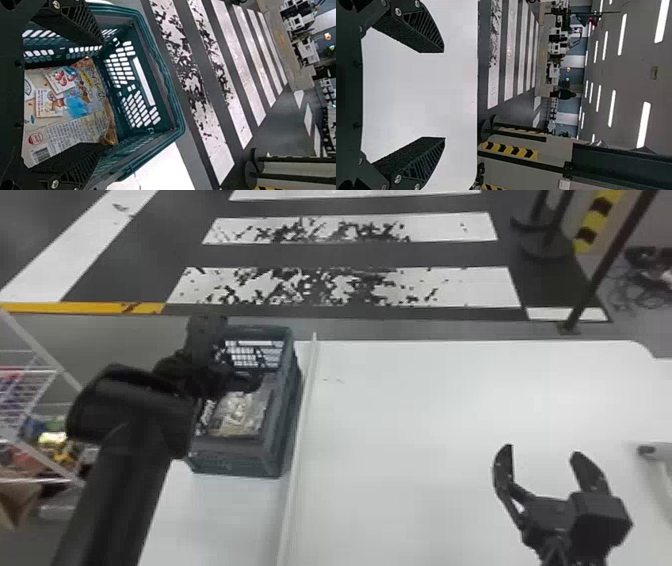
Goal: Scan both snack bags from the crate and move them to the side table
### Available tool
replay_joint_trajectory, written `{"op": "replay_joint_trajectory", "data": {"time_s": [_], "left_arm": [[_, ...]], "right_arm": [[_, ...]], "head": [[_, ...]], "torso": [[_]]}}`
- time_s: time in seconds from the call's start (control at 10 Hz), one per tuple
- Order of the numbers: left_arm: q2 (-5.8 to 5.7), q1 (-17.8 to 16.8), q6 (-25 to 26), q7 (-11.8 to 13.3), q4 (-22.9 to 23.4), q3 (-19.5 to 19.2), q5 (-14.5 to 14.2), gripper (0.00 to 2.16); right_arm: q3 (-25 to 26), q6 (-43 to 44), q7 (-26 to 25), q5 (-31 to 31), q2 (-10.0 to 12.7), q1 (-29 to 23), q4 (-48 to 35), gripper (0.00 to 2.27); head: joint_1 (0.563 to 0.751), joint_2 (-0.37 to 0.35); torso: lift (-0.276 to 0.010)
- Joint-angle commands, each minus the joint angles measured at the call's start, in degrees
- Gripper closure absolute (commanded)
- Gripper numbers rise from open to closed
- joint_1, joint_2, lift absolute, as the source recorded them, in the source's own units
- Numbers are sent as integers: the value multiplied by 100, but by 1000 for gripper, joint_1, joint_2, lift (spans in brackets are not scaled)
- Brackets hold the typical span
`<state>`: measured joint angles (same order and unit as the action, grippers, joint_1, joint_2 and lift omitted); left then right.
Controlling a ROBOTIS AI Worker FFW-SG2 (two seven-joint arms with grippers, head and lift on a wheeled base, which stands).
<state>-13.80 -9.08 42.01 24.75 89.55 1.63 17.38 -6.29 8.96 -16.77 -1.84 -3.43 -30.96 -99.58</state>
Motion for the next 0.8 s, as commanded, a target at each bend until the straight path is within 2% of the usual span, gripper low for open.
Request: {"op": "replay_joint_trajectory", "data": {"time_s": [0.0, 0.2, 0.3, 0.4, 0.7], "left_arm": [[0, -121, 154, 47, -140, 163, 328, 90], [9, -244, 278, 258, -333, 224, 521, 90], [9, -349, 330, 372, -527, 321, 715, 90], [27, -446, 313, 443, -720, 356, 750, 90], [53, -622, 295, 487, -1230, 488, 925, 90]], "right_arm": [[23, 4, -2, 8, -9, -16, 0, 151], [31, 4, -2, 26, -18, -16, 0, 151], [31, 4, -2, 35, -18, -16, 0, 151], [23, 4, -2, 35, -18, -16, 0, 151], [-48, -14, 7, 44, -53, 72, 35, 151]], "head": [[695, 92], [695, 90], [695, 90], [695, 90], [695, 89]], "torso": [[-29], [-29], [-29], [-29], [-29]]}}
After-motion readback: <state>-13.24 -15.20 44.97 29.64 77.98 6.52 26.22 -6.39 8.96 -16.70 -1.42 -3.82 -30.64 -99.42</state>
